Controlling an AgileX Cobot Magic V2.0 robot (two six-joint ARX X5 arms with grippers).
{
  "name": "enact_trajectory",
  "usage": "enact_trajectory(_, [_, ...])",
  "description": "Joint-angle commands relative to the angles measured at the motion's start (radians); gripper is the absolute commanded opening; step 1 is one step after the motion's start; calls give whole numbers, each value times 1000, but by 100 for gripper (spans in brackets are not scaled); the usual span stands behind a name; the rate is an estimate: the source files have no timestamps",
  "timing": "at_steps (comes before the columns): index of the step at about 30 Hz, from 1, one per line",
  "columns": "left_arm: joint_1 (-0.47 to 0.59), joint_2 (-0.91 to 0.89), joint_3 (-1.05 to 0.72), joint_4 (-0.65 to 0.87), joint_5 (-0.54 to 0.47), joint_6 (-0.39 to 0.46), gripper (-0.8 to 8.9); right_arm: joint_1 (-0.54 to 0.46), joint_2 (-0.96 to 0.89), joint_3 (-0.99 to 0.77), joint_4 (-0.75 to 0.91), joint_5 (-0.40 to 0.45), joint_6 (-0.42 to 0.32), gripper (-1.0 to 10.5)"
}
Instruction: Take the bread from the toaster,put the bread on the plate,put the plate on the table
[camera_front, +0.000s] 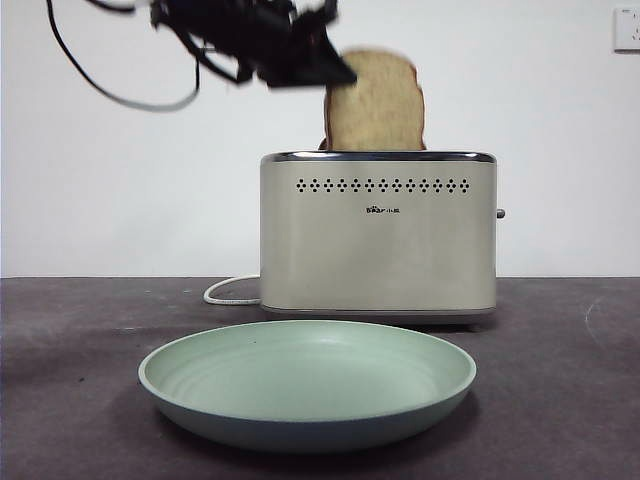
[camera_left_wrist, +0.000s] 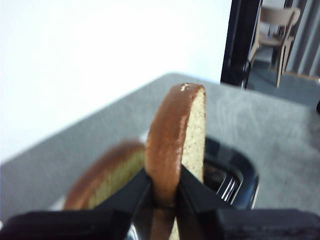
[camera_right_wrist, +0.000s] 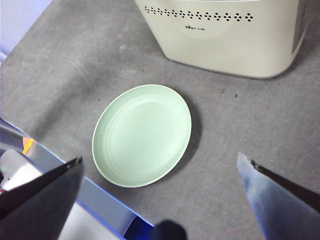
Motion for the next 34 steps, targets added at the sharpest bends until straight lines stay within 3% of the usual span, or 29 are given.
enact_trajectory(1, [0,-53,8,-3,-2,-6,-9,2,-1,4,1,2,1,649])
enact_trajectory(6, [4,-171,8,-95,-17,-6,-8,2,-1,4,1,2,1,648])
enact_trajectory(11, [5,-337,8,-235,-115,-6,-8,2,12,4,8,2,10,648])
enact_trajectory(23, [6,-720,7,-655,-229,-16,-8,2,131,4,88,-4,34,648])
enact_trajectory(29, [6,-874,-61,-797,-303,-47,-8,2,190,4,103,-5,34,648])
enact_trajectory(34, [5,-1051,-246,-810,-341,-151,-8,11,236,4,111,-5,36,647])
